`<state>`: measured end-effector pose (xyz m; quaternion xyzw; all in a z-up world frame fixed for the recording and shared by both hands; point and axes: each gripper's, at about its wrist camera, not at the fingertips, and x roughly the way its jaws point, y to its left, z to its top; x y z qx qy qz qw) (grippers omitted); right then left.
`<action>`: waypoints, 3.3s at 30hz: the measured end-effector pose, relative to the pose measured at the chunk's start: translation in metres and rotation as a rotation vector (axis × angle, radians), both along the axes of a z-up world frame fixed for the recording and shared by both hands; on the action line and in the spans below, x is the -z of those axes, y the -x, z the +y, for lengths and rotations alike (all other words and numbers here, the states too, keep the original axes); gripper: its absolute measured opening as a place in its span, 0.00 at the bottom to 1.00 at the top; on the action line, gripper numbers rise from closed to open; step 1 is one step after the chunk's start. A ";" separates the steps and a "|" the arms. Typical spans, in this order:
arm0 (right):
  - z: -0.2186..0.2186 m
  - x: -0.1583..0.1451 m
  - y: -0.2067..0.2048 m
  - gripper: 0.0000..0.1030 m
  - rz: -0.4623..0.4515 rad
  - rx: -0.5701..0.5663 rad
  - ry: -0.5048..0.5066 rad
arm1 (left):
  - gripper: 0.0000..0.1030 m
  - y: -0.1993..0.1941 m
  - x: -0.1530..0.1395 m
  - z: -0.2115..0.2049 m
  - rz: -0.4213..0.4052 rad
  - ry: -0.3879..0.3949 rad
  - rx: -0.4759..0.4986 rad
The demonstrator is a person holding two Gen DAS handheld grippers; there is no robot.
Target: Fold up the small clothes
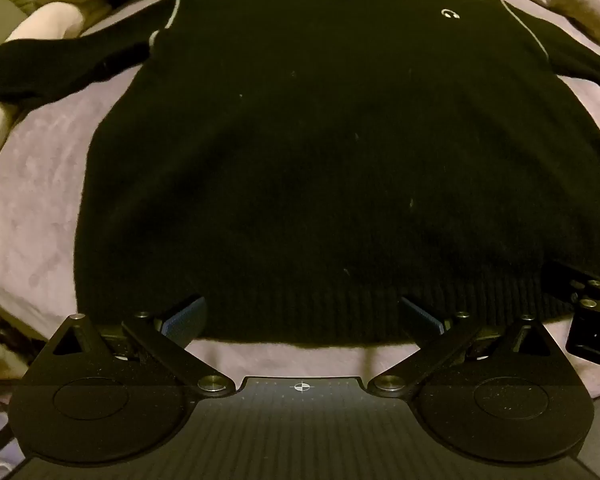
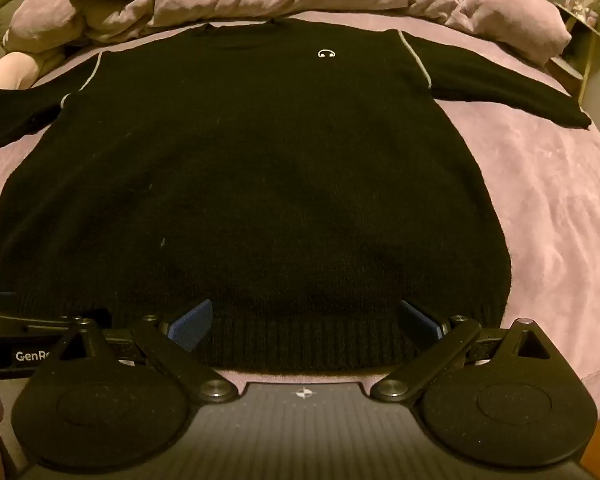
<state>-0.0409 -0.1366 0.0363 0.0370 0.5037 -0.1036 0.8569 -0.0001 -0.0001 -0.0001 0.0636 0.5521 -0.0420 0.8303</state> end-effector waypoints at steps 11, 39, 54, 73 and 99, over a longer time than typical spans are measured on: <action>-0.002 0.001 -0.001 0.96 0.001 0.009 -0.003 | 1.00 0.002 0.006 0.001 -0.008 -0.001 -0.002; -0.012 0.017 -0.009 0.96 0.040 0.028 -0.030 | 1.00 -0.005 0.015 -0.004 0.005 0.017 -0.001; -0.028 0.037 -0.021 0.96 0.062 0.065 -0.133 | 1.00 -0.016 0.025 -0.009 0.016 -0.027 -0.036; -0.099 0.069 -0.024 0.96 -0.084 -0.011 -0.396 | 1.00 -0.103 0.026 -0.078 -0.131 -0.009 -0.029; -0.568 0.084 -0.142 0.77 -0.637 1.127 -0.583 | 1.00 -0.162 0.028 -0.084 0.034 0.040 -0.255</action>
